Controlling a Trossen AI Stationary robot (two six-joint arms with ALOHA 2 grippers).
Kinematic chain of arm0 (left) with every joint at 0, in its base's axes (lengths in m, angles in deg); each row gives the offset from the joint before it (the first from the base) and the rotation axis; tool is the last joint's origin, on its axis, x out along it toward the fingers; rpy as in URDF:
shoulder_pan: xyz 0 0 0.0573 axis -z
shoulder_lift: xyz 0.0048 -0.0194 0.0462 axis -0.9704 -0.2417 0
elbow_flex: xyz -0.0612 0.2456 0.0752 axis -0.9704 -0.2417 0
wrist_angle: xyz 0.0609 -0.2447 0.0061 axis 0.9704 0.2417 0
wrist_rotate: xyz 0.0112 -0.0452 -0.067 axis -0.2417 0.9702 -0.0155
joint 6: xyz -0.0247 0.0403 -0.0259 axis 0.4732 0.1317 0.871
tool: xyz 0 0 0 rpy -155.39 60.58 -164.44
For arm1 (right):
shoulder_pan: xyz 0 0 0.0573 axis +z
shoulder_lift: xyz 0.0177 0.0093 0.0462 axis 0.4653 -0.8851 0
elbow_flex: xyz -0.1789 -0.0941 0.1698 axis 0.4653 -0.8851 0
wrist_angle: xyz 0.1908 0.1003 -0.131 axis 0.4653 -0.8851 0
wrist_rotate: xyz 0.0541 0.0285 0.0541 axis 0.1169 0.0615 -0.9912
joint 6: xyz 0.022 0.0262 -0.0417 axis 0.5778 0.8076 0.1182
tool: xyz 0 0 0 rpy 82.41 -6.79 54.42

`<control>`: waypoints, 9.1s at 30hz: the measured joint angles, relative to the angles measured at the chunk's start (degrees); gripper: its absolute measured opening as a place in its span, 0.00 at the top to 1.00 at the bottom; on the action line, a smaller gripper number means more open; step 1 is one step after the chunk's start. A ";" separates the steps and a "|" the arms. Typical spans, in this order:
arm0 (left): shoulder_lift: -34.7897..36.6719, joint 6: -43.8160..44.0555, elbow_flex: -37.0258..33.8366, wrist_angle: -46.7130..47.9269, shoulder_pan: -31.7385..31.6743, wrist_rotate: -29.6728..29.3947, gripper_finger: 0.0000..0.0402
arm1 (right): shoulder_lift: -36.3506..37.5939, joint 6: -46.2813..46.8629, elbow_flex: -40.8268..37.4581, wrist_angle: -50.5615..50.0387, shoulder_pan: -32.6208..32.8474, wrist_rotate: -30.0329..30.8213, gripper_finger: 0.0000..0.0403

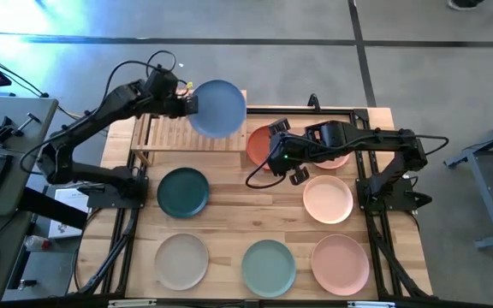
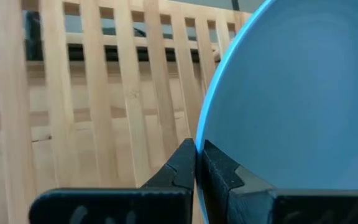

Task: Place and stack plates onto a shelf
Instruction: Put the light blue plate on the shelf, then stack the orange plate on the top of the light blue plate

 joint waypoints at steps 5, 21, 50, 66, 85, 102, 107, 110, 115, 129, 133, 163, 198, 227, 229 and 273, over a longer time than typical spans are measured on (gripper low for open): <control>-0.68 -0.70 2.09 4.71 -1.62 1.19 0.99 | 0.00 0.02 0.00 -0.15 -0.01 -0.97 0.69; 5.12 0.95 2.88 20.81 -7.30 -2.20 0.99 | -0.04 0.09 0.00 -0.17 -0.01 -1.55 0.69; 13.04 13.09 1.77 37.85 -15.16 -6.88 0.99 | -0.07 2.99 0.00 -0.19 0.03 -3.72 0.69; 10.42 14.95 1.76 37.80 -15.24 -10.25 0.99 | -0.07 3.00 0.00 -0.20 0.03 -3.68 0.69; 5.16 10.74 1.77 37.78 -16.13 -12.20 0.98 | -0.07 3.02 0.00 -0.20 0.03 -3.67 0.69; 3.94 8.86 1.77 37.87 -16.77 -12.20 0.86 | -0.07 3.02 0.00 -0.20 0.03 -3.67 0.69; 3.94 5.81 1.77 37.85 -16.77 -11.97 0.86 | -0.07 3.02 0.00 -0.20 0.03 -3.65 0.69; 3.98 3.57 1.75 37.89 -16.77 -10.75 0.86 | -0.07 3.02 0.00 -0.20 0.04 -3.65 0.69; 3.98 2.79 1.76 37.85 -16.77 -9.20 0.86 | -0.07 3.03 0.00 -0.18 0.04 -3.65 0.69; 3.98 5.74 1.77 36.96 -16.77 -7.48 0.78 | -0.07 6.13 0.00 -0.44 0.03 -3.66 0.69; 4.03 3.48 1.76 36.97 -16.77 -7.46 0.77 | -0.07 6.10 0.00 -0.44 0.03 -3.67 0.69; 20.64 -20.63 1.77 36.52 -6.84 15.67 0.79 | -0.36 47.73 0.02 -6.16 0.03 -13.10 0.69; 17.17 -22.96 1.77 16.39 25.13 14.90 0.79 | -12.24 31.97 0.04 -3.64 -6.92 -19.10 0.69; 16.13 -19.53 1.77 16.32 25.06 8.18 0.79 | -12.24 17.35 -22.19 7.07 -21.37 -33.48 0.80; 16.13 -19.55 1.77 16.32 25.06 8.17 0.79 | -12.24 18.82 -22.56 8.19 -21.37 -32.54 0.80; 16.12 -20.03 1.77 16.32 25.03 1.22 0.79 | -10.04 17.94 -22.53 -1.05 -19.88 -31.41 0.81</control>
